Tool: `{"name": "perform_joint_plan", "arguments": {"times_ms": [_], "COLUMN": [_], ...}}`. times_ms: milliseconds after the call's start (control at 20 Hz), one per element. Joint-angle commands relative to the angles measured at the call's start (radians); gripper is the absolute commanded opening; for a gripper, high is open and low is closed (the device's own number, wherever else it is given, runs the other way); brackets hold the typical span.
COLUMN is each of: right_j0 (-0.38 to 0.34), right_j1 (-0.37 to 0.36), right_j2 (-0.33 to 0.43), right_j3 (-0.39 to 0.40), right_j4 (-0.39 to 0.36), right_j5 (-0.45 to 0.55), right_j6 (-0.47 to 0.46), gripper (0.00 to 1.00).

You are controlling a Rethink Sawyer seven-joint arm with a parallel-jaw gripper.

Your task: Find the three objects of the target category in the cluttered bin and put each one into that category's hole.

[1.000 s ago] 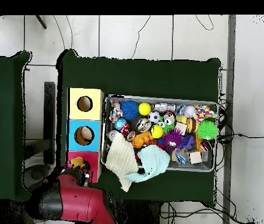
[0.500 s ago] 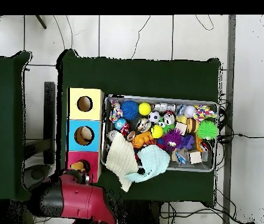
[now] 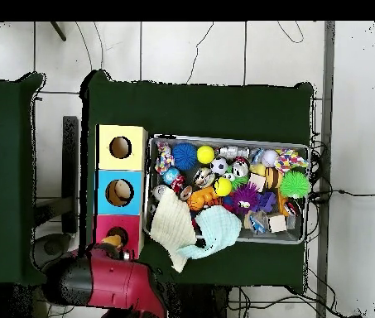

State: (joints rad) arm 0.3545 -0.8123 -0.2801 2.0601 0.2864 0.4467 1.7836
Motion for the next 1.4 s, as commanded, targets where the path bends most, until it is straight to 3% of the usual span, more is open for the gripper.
{"name": "perform_joint_plan", "arguments": {"times_ms": [50, 250, 500, 1400], "right_j0": [0.0, 0.021, 0.065, 0.073], "right_j1": [0.042, 0.048, 0.101, 0.132], "right_j2": [-0.018, -0.029, -0.083, -0.111], "right_j3": [-0.106, -0.117, -0.132, -0.14], "right_j4": [-0.02, -0.021, -0.023, -0.001], "right_j5": [0.157, 0.189, 0.155, 0.142], "right_j6": [0.215, 0.232, 0.27, 0.238], "gripper": [0.0, 0.0, 0.0, 0.0]}}
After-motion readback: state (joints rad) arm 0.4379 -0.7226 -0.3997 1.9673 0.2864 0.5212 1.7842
